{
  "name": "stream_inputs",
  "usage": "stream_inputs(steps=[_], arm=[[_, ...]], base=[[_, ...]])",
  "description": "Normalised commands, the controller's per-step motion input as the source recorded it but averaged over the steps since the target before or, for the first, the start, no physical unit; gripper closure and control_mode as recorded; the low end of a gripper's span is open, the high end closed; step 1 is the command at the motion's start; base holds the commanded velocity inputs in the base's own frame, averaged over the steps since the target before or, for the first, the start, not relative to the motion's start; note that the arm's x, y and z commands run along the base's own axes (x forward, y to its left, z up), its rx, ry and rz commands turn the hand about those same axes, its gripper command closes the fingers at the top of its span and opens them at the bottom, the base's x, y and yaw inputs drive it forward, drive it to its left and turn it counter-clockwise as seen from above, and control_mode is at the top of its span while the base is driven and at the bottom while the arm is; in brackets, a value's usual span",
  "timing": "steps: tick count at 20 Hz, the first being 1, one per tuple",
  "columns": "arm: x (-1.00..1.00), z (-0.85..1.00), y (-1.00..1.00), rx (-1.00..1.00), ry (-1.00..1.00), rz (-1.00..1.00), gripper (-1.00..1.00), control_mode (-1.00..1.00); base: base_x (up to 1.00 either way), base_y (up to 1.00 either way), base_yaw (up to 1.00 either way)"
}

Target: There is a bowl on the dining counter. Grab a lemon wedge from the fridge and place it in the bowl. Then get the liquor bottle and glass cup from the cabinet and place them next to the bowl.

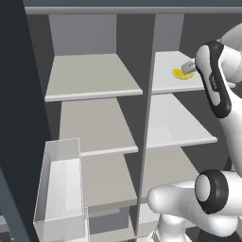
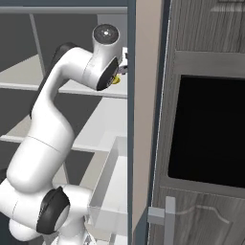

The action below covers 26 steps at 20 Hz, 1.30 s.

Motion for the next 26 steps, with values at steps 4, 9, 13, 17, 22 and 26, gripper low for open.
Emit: stream_inputs(steps=[4, 9, 13, 17, 22, 26], arm=[[0.01, -0.23, 0.0, 0.0, 0.0, 0.04, -1.0, -1.0], [0.08, -0.16, 0.0, 0.0, 0.0, 0.04, -1.0, -1.0], [0.15, -0.05, 0.0, 0.0, 0.0, 0.04, -1.0, -1.0], [0.18, -0.01, 0.0, 0.0, 0.0, 0.03, -1.0, -1.0], [0.21, 0.0, 0.0, 0.0, 0.0, 0.01, -1.0, -1.0], [0.19, -0.03, 0.0, 0.0, 0.0, 0.01, -1.0, -1.0]], base=[[0.0, 0.0, 0.0], [0.0, 0.0, 0.0], [0.0, 0.0, 0.0], [0.0, 0.0, 0.0], [0.0, 0.0, 0.0], [0.0, 0.0, 0.0]])
